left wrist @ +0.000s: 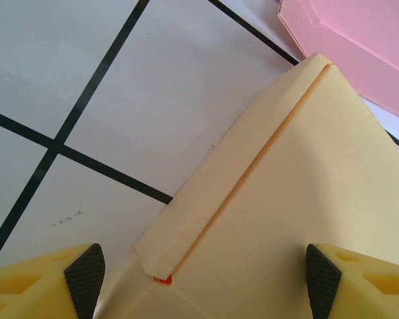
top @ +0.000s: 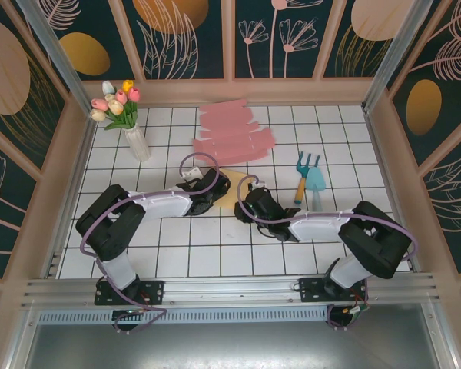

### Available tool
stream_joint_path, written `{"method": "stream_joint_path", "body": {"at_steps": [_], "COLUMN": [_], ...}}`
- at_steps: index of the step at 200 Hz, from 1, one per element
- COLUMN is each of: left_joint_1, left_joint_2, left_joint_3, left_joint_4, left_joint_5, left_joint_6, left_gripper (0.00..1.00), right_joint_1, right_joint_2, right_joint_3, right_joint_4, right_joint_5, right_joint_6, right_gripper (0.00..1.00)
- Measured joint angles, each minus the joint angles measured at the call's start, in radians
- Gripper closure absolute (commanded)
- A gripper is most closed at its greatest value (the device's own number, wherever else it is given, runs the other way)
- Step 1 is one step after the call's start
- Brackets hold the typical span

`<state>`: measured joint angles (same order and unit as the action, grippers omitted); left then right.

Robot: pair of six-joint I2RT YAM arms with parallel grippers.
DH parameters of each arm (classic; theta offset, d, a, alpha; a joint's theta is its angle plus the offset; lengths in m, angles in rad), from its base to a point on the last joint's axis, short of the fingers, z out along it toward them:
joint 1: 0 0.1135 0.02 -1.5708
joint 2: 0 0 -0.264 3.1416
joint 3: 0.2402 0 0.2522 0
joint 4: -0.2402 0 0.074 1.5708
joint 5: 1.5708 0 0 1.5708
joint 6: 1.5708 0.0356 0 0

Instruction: Fold the paper box

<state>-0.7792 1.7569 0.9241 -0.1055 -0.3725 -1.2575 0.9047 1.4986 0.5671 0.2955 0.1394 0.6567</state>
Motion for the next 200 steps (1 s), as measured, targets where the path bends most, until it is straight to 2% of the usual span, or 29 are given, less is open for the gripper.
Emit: {"method": "stream_joint_path", "body": {"at_steps": [200], "left_joint_1": [0.000], "left_joint_2": [0.007], "left_joint_3": [0.005], "left_joint_4": [0.002], "left_joint_5": [-0.004], "left_joint_6": [0.000], "left_gripper": [0.22], "right_joint_1": [0.000], "right_joint_2": [0.013], "right_joint_3": [-0.039], "right_joint_4": [0.068], "right_joint_5": [0.027], "right_joint_6": [-0.050], "right_gripper": [0.71]}}
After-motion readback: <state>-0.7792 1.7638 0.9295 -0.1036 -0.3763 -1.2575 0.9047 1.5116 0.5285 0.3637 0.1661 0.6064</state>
